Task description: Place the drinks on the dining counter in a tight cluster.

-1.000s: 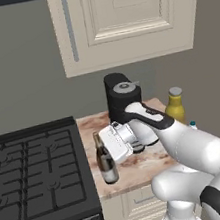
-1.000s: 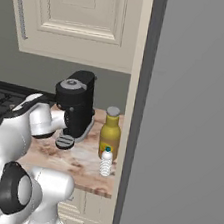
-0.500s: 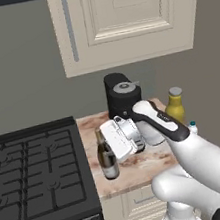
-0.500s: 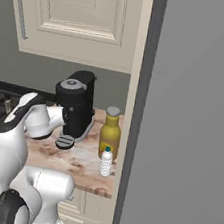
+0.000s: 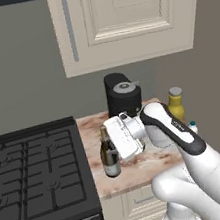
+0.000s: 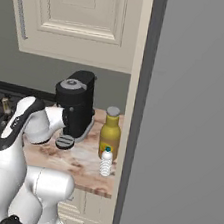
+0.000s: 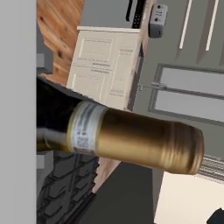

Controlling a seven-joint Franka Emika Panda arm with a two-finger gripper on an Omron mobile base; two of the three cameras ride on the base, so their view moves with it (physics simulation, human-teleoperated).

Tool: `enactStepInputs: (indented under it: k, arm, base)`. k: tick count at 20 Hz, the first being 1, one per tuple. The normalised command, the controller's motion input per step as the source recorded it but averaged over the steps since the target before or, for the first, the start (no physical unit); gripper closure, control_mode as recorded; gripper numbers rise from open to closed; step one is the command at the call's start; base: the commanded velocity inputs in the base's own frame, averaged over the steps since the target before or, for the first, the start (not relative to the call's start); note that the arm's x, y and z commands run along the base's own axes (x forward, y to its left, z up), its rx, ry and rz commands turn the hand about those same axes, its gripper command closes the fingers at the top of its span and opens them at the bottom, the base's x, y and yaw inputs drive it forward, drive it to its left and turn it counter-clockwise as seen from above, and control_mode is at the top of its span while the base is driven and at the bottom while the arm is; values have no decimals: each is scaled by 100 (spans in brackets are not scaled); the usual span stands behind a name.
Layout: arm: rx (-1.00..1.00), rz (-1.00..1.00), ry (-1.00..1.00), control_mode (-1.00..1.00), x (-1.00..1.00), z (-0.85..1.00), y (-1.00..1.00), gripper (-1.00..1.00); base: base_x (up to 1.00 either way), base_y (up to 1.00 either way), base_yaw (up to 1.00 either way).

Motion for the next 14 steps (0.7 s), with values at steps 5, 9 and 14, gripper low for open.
enactStepInputs:
  k: [5, 9, 14]
  arm:
    - [0, 0, -7, -100, -18, 11, -13, 100]
    - [0, 0, -6, -100, -16, 10, -14, 100]
    - [10, 0, -1, -100, -14, 11, -18, 100]
  base:
    - [0, 0, 0]
    - [0, 0, 0]
    - [0, 0, 0]
